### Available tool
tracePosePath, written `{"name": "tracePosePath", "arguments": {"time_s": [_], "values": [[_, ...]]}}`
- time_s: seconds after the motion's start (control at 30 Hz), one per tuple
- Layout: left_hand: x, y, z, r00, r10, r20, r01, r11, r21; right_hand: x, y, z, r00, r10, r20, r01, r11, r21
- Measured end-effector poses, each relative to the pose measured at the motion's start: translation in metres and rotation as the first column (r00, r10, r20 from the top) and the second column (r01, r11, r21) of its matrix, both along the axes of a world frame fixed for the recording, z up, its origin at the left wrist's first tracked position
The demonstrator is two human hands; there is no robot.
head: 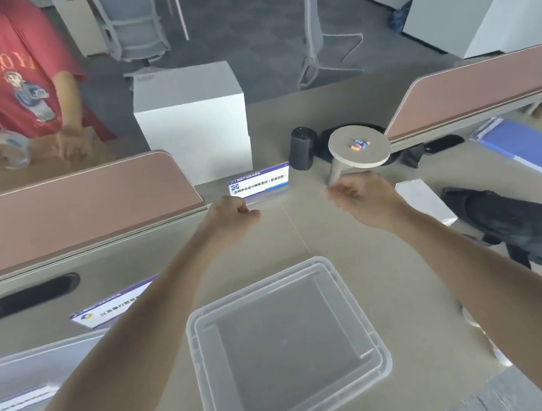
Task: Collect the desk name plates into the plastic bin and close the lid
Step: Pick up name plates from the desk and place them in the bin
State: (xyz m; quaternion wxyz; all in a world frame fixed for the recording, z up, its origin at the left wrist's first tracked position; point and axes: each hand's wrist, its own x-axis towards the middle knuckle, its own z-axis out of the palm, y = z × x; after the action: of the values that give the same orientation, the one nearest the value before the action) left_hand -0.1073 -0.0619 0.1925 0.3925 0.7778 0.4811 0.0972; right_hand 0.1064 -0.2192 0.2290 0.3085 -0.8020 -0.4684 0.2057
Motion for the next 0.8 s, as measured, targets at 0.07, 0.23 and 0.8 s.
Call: {"name": "tracePosePath", "arguments": {"time_s": [0.07,0.23,0.8], "values": [[0.020,0.015,-0.007,0.997,0.045,-0.061,-0.044,0.999,0.013,0.023,0.027,-0.014,0.999,0.043,-0.023,-0.043,0.999,-0.010],[0.067,0.053,-0.026,0.963,0.026,-0.268,-0.016,0.999,0.040,0.067,0.090,-0.054,0.983,0.146,-0.109,-0.150,0.988,-0.032],[0.145,0.156,-0.132,0.660,0.752,-0.009,-0.732,0.640,-0.234,0.140,0.251,-0.194,0.803,-0.072,-0.591,0.059,0.997,-0.040]]}}
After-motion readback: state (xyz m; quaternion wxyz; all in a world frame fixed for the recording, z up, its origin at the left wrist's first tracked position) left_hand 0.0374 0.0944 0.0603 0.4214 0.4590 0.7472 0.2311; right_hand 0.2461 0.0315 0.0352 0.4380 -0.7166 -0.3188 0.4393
